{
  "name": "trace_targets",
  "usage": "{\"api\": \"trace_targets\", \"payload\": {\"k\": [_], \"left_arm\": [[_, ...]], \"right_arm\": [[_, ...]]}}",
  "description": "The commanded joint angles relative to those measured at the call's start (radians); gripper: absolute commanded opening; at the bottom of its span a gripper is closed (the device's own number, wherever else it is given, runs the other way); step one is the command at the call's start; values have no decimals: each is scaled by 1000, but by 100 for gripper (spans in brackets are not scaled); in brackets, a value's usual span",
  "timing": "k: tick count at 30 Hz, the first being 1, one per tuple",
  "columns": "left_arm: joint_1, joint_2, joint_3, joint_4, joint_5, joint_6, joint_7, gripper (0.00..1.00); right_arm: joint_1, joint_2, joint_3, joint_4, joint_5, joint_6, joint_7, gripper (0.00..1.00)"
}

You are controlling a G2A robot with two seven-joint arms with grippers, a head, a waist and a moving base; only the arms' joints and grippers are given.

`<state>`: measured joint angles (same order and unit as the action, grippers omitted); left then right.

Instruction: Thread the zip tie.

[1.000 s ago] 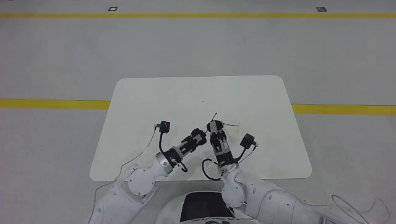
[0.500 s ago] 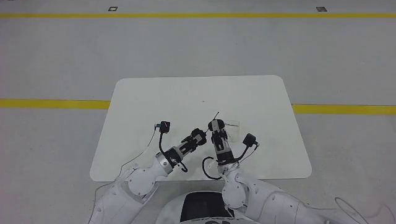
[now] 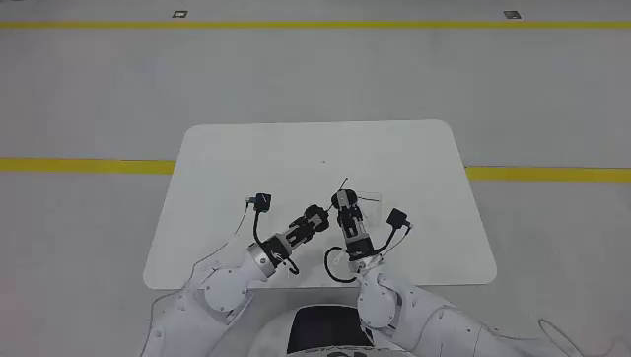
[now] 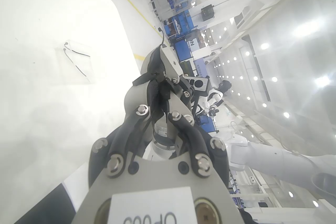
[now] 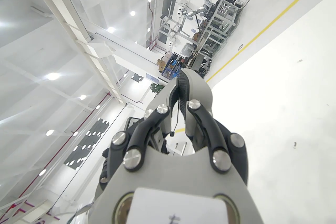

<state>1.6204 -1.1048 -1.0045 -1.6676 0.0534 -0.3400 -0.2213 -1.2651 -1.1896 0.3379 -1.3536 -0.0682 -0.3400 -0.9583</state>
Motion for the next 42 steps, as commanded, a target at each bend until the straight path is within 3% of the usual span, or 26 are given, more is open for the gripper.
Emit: {"api": "trace_targets", "payload": {"k": [1, 17, 42], "left_arm": [[0, 0, 0, 0, 0, 0, 0, 0], [0, 0, 0, 0, 0, 0, 0, 0], [0, 0, 0, 0, 0, 0, 0, 0]], "right_arm": [[-5, -1, 9, -2, -4, 0, 11, 0], [-37, -3, 54, -18, -35, 0, 61, 0], [-56, -1, 75, -25, -27, 0, 87, 0]]}}
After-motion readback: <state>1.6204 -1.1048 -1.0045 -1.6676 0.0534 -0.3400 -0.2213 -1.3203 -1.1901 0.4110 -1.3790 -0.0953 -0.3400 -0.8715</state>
